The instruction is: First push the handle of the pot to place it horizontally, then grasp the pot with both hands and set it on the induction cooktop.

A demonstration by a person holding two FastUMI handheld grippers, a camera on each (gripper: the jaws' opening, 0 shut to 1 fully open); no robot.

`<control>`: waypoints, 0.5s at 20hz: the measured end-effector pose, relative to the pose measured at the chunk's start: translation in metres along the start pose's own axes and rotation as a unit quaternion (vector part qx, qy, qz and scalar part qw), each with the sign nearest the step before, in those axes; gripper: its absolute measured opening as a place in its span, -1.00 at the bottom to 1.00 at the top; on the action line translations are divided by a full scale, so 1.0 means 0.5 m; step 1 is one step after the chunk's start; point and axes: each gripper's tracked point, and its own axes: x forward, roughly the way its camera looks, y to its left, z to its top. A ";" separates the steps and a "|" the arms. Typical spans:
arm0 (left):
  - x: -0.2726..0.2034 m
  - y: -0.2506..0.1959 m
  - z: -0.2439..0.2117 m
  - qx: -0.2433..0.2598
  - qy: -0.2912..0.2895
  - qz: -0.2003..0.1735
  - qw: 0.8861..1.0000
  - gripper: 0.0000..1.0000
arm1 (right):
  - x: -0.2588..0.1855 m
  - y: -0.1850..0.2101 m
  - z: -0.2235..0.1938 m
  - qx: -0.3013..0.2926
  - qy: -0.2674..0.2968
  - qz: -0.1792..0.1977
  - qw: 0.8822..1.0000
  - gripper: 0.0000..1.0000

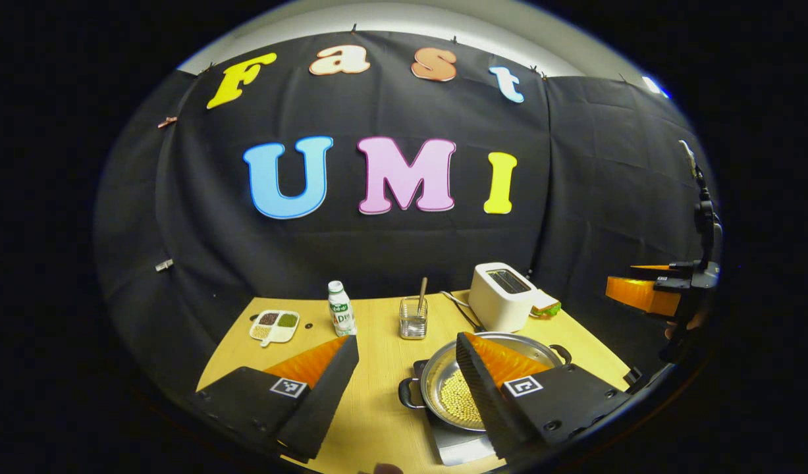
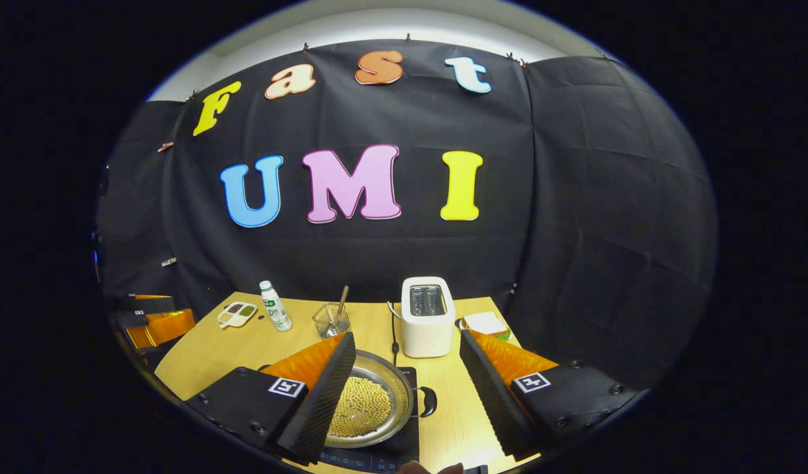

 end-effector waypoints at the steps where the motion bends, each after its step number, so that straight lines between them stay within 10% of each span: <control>1: -0.016 0.001 0.019 0.006 -0.015 0.000 1.000 0.86 | -0.014 0.006 0.018 -0.002 -0.015 0.000 1.000 0.97; 10: -0.157 0.037 0.171 -0.029 -0.130 0.016 0.991 0.90 | -0.154 0.065 0.178 -0.016 -0.137 -0.013 0.990 0.96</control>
